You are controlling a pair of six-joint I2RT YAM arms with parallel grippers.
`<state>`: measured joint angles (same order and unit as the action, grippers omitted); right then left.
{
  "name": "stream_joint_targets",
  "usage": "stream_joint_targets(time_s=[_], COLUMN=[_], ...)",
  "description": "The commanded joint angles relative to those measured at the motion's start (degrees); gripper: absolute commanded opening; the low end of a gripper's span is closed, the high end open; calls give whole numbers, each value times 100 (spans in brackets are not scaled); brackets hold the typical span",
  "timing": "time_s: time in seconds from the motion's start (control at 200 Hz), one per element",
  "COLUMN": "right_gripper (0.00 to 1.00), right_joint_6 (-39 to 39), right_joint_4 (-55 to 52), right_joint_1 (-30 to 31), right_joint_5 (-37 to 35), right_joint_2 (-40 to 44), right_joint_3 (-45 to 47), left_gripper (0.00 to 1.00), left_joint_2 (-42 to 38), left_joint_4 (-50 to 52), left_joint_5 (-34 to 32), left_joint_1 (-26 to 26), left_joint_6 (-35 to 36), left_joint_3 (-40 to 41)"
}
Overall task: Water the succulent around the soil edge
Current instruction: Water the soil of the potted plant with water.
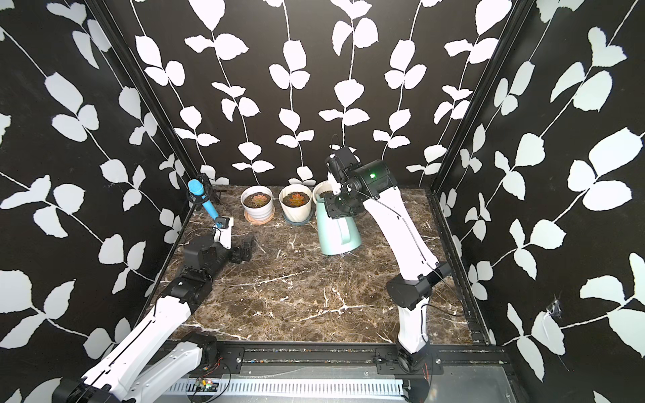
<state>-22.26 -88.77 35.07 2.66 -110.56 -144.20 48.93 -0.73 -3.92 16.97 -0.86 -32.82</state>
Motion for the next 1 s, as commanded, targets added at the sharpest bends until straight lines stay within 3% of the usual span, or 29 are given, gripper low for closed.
stream_joint_targets(time_s=[0.0, 0.995], right_gripper=[0, 0], right_joint_6=[20, -217], right_joint_4=[53, 318], right_joint_1=[-53, -559], right_joint_5=[64, 701], right_joint_2=[-57, -341], right_joint_3=[-344, -598], left_gripper=[99, 99], left_joint_2=[-96, -111], left_joint_4=[-106, -120], left_joint_5=[-43, -47], left_joint_1=[42, 68], left_joint_6=[60, 86], left_joint_3=[100, 96])
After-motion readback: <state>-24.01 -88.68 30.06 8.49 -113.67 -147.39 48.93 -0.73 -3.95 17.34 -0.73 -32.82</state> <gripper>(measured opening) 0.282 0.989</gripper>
